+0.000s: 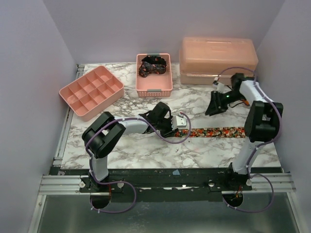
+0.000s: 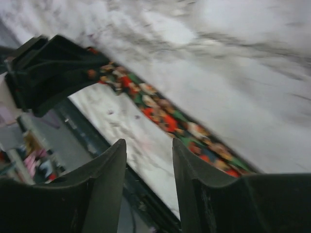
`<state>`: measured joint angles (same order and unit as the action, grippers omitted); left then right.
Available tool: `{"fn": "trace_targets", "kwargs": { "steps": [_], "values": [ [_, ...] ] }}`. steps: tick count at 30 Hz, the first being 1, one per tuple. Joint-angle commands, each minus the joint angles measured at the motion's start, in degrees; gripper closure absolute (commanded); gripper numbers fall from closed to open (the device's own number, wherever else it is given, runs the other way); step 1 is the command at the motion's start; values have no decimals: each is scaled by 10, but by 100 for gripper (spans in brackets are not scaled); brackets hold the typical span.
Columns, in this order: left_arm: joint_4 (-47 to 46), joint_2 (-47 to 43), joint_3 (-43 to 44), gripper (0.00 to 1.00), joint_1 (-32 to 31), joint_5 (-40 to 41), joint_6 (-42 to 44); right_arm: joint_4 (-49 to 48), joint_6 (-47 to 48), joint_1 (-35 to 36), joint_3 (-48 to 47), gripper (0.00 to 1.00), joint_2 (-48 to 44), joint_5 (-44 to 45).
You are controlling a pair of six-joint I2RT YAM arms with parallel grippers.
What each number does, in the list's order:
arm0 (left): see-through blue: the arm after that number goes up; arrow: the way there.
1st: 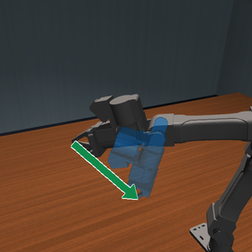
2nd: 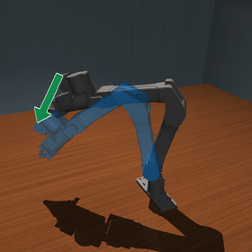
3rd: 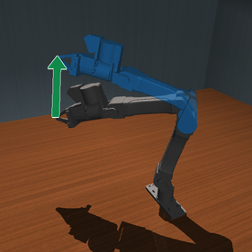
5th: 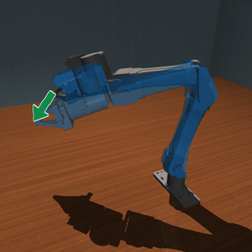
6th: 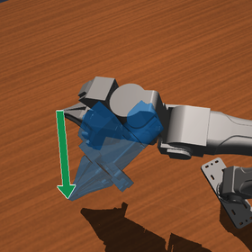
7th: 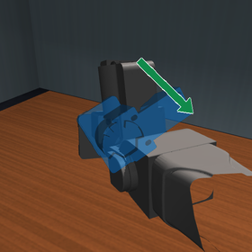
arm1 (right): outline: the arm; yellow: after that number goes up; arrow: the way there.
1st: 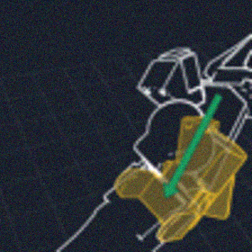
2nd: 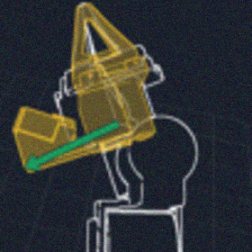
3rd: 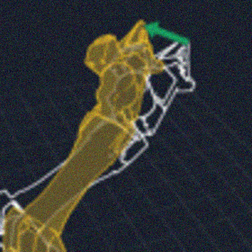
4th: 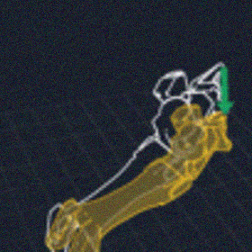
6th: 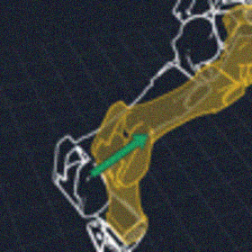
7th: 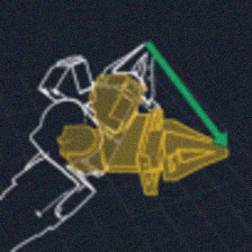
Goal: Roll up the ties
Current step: Roll the tie at the center of the board.
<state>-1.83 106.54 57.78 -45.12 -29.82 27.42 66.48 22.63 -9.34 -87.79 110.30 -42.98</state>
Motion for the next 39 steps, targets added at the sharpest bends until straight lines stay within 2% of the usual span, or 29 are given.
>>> {"fn": "trace_targets", "kwargs": {
  "steps": [1,5,16,23,24,27,30,34,39],
  "values": [
    [79,26,-10,67,-1,-6,-4,-58,-81,83,74,59,-6,-122],
    [87,26,-7,67,-2,-9,-8,-127,-147,145,110,71,18,-170],
    [103,34,3,66,-1,-17,-14,-192,-179,236,135,82,79,-182],
    [104,36,11,62,4,-14,-43,-241,-199,256,150,89,127,-100],
    [102,34,11,60,8,-16,-52,-242,-200,255,148,91,135,-81],
    [82,5,1,44,21,-32,-95,-247,-200,256,143,93,150,-31],
    [46,-46,-31,38,46,-72,-160,-252,-199,255,141,95,155,10],
    [25,-89,-64,38,78,-100,-250,-252,-196,256,141,95,157,25],
    [23,-56,-69,43,108,-126,-358,-260,-196,256,150,95,155,31]
  ]
}}
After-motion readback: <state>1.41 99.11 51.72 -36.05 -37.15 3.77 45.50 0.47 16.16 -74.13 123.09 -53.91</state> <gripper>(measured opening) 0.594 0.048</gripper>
